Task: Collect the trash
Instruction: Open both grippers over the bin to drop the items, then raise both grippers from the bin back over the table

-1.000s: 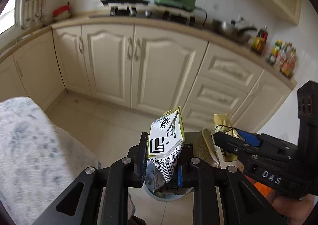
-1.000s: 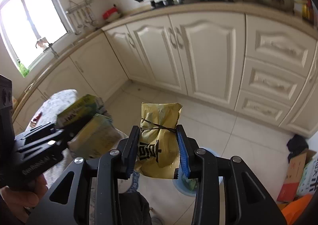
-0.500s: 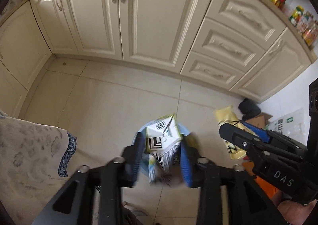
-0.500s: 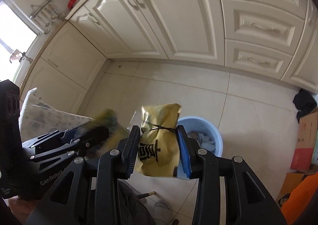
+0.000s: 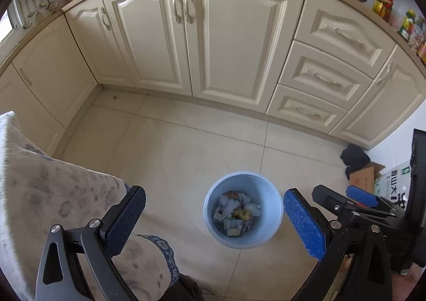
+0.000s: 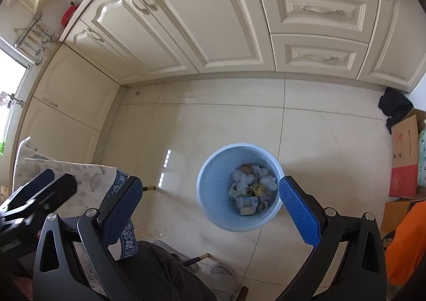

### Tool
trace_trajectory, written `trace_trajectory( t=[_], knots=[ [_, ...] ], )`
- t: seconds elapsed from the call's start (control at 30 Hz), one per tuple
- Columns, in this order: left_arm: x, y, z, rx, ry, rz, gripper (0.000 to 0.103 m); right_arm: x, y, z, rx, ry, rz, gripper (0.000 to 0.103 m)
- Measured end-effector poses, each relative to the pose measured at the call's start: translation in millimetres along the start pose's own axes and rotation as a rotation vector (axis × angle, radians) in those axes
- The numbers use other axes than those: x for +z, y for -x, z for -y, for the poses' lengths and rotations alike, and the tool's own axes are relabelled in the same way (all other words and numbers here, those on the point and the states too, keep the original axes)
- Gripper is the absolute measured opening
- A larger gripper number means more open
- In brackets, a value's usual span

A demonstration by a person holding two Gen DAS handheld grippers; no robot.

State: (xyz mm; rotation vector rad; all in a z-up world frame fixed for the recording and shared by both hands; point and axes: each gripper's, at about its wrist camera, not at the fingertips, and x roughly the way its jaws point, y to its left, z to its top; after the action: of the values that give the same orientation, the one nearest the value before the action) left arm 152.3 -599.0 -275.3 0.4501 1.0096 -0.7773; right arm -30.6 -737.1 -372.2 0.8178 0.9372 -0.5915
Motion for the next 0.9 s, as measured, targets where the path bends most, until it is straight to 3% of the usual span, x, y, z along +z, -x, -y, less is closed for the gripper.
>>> trace_trajectory(
  t=[0.2,0.43,0.9],
  knots=[
    [-13.7,56.3,-9.4,-0.035,0.021,0.099,0.102,0.7,26.0,-25.0,0.021,0.026,0.046,0.103],
    [-49.8,143.8,-64.6,-0.028,0.079,0.249,0.102,-1.5,73.8,-85.4,0.065,0.113,0.134,0.103],
    [-184.2,300.5,-215.8,0.14,0.285,0.501,0.102,-46.8,154.1,-275.1,0.219,0.434,0.273,0.103]
  ],
)
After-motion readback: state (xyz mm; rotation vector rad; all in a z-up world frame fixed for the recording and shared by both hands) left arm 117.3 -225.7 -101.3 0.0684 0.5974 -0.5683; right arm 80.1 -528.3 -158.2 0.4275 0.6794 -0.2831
